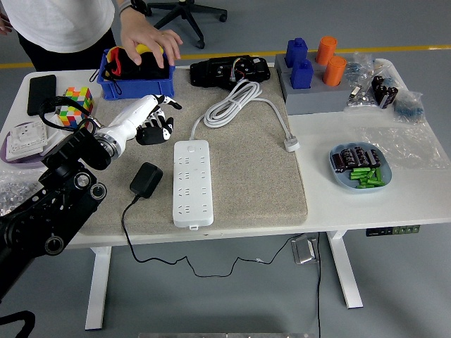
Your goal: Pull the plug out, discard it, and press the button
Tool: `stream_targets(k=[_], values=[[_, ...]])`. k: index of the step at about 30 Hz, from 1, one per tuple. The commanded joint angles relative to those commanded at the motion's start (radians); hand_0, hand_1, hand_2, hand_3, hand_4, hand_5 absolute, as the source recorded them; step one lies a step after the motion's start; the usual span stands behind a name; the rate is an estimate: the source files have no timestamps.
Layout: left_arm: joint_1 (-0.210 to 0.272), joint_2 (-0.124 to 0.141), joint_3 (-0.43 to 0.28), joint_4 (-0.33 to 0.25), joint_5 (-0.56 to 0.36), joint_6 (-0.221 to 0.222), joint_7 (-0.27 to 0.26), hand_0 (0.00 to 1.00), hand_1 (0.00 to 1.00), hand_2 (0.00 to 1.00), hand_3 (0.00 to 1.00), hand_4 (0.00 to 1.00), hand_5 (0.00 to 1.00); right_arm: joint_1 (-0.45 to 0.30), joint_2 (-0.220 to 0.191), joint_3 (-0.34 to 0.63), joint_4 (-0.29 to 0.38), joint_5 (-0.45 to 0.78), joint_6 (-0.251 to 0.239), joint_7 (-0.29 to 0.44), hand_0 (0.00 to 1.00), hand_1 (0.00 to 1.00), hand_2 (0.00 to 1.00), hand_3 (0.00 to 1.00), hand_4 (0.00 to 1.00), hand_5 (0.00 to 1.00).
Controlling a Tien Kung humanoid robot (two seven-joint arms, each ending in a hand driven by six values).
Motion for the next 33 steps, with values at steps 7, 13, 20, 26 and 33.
stream_targets(k=[7,13,20,26,33], values=[[0.074,0.029,-0.105,-0.035,0.006,0.032,-0.047,0.681,0.678,0.624,0.835,0.697,0.002,0.006,0.002,-0.002,-0.004,-0.004,0.0,-0.001,0.753,0.701,0.71,0.723,0.791,0.603],[0.126,0.042,-0.169,-0.043,0.015,0.042,-0.059,0.819,0.814,0.766,0.855,0.737,0.024,0.011,0.002,-0.001,-0.005,-0.006,0.0,0.0,0.754,0.701,0.711,0.723,0.79,0.603],[0.156,0.036,-0.236,-0.039,0.024,0.039,-0.06,0.851,0.842,0.809,0.87,0.76,0.088,0.02,0.002,-0.01,-0.004,-0.004,0.0,0.0,0.754,0.701,0.71,0.723,0.791,0.604],[0.16,0.04,-0.255,-0.028,0.035,0.02,-0.043,0.896,0.918,0.908,0.924,0.882,0.292,0.023,0.001,-0.017,-0.003,-0.002,0.0,0.001,0.754,0.701,0.711,0.723,0.79,0.603],[0.167,0.043,-0.268,-0.032,0.029,0.019,-0.026,0.903,0.939,0.932,0.932,0.903,0.37,0.025,0.001,-0.019,-0.005,-0.003,0.0,0.0,0.754,0.701,0.711,0.723,0.79,0.603]])
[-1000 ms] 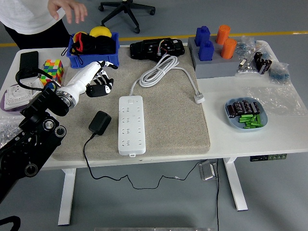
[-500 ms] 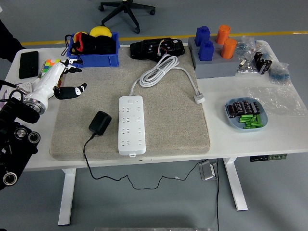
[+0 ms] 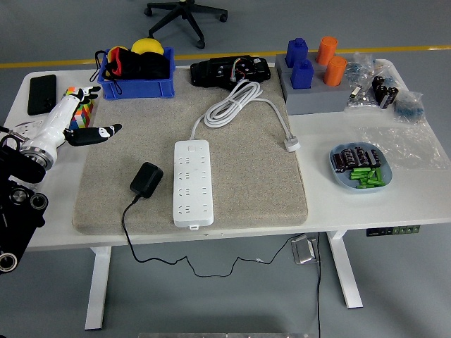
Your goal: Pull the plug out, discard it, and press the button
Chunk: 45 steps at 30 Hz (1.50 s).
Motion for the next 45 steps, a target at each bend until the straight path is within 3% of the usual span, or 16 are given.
stream_targets(k=[1,2,8,45], values=[[0.0,0.001,-0.002,-0.001,-0.004,-0.006,0.016,0.903,0.939,0.932,0.932,0.903,0.37,0.0,0.0,0.0,0.0,0.0,0.0,0.0,0.754,0.701,0.711,0.723,0.79,0.603],[0.001,0.001,-0.004,-0.001,-0.002,-0.007,0.021,0.86,0.872,0.873,0.939,0.854,0.249,0.0,0.0,-0.001,0.0,0.0,0.0,0.0,0.753,0.701,0.71,0.723,0.79,0.604],[0.007,0.002,-0.015,-0.007,-0.004,-0.015,0.033,0.854,0.853,0.861,0.939,0.838,0.213,0.001,0.0,-0.004,0.002,0.002,0.0,0.0,0.753,0.701,0.711,0.723,0.79,0.604],[0.019,-0.004,-0.02,-0.034,-0.01,-0.04,0.038,0.832,0.81,0.822,0.922,0.783,0.13,-0.011,0.01,0.009,0.002,0.001,-0.001,0.0,0.753,0.702,0.711,0.723,0.788,0.612]])
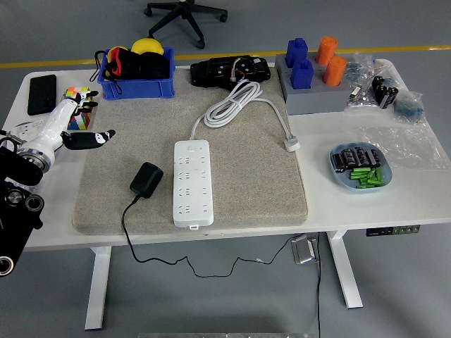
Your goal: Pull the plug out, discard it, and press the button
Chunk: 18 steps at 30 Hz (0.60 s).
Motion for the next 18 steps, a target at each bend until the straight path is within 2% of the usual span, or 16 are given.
stream_targets(k=[18], values=[[-0.003,-0.004,-0.006,0.0,-0.001,-0.006,0.0,0.827,0.806,0.818,0.917,0.775,0.12,0.001,-0.002,0.001,-0.001,0.002,0.0,0.0,0.753,0.701,0.711,0.723,0.786,0.615]])
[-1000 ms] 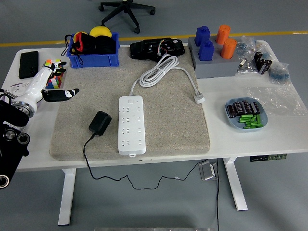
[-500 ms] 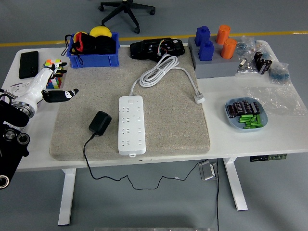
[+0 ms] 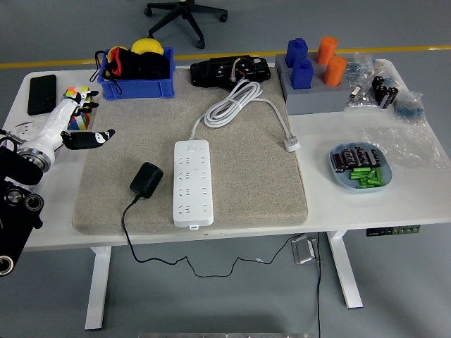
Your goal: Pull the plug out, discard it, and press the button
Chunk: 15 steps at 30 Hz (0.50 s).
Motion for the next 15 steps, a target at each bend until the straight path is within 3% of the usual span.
stream_targets(k=[15], values=[[-0.004,0.0,-0.003,-0.002,-0.001,-0.003,0.001,0.824,0.802,0.815,0.912,0.773,0.118,0.004,0.0,0.003,0.0,0.001,0.0,0.0,0.753,0.701,0.711,0.724,0.785,0.616]])
